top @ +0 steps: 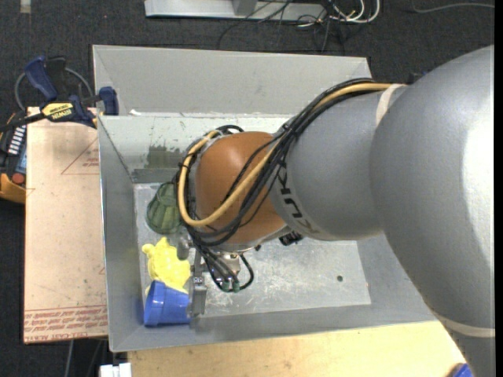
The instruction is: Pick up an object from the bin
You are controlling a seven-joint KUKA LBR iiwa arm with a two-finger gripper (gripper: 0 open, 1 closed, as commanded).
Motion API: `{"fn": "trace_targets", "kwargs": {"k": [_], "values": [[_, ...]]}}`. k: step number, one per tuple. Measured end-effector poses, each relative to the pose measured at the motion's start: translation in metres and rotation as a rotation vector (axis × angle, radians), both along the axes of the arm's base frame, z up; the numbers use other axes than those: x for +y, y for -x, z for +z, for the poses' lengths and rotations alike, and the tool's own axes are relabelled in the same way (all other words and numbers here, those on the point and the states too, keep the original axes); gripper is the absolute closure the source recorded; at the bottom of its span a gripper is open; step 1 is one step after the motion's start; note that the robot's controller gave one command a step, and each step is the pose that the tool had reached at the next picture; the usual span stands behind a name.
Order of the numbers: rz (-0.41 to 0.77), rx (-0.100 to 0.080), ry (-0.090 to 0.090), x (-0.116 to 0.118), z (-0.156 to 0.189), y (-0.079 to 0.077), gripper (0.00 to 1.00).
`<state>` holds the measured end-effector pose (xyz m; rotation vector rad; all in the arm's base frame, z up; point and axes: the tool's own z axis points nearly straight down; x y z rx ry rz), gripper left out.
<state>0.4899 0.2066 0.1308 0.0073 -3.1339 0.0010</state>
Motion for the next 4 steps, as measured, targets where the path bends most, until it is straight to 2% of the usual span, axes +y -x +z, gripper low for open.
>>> {"fn": "trace_targets", "kwargs": {"k": [1,2,3,4], "values": [[-0.005,-0.007,-0.001,-0.001,0.004,-0.002,0.0],[0.131,-0.007,-0.001,0.036,-0.052,0.005,0.0],[0.018,-0.01,-0.004,0.031,0.03,0.009,0.0],[0.129,-0.015,-0.005,0.037,-0.051,0.003,0.0]]}}
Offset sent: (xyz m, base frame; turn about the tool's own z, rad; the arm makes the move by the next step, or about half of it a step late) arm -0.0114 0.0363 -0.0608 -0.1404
